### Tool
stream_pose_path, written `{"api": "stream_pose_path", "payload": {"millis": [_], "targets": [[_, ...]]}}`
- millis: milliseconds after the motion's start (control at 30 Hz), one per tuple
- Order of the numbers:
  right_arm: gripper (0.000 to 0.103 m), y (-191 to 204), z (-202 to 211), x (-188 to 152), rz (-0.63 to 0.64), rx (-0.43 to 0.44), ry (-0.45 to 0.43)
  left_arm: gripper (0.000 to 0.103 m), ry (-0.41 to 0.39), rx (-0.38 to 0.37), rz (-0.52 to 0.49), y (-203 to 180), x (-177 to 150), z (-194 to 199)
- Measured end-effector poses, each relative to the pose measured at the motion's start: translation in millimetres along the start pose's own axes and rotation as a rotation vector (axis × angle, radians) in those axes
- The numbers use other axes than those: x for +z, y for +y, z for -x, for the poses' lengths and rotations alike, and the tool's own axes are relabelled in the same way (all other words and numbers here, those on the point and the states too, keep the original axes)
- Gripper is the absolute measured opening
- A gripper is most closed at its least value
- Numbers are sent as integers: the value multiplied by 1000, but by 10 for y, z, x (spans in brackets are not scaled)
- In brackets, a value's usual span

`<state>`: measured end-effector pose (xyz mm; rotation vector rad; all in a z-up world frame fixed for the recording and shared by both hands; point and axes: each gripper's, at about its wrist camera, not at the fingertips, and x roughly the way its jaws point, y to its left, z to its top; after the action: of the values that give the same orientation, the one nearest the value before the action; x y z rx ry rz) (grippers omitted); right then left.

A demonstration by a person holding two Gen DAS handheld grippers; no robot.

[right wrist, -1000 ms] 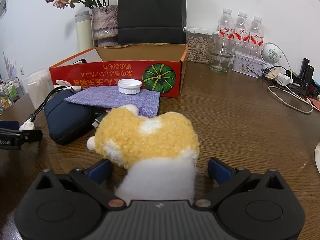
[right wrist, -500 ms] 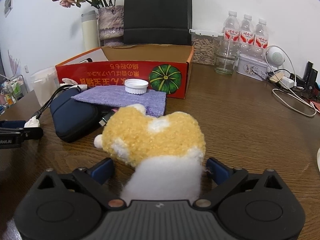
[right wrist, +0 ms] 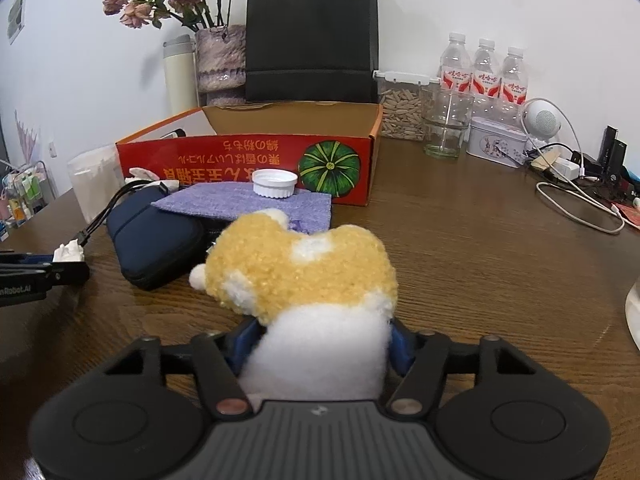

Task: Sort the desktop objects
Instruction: 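Grasp the white tissue with the left tool while the right tool grasps the plush toy, then carry the tissue and plush toy over the box and open both tools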

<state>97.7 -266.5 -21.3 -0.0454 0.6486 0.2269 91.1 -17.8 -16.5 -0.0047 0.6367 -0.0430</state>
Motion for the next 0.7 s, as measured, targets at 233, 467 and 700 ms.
{"api": "stream_pose_path", "payload": {"millis": [233, 467, 700], "targets": [[53, -2, 69, -24, -8, -6, -25, 25, -15, 6, -8, -18, 10, 40], [53, -4, 243, 29, -24, -8, -99, 25, -70, 18, -32, -29, 121, 160], [53, 18, 369, 225, -42, 6, -177, 25, -151, 15, -52, -52, 344, 262]]}}
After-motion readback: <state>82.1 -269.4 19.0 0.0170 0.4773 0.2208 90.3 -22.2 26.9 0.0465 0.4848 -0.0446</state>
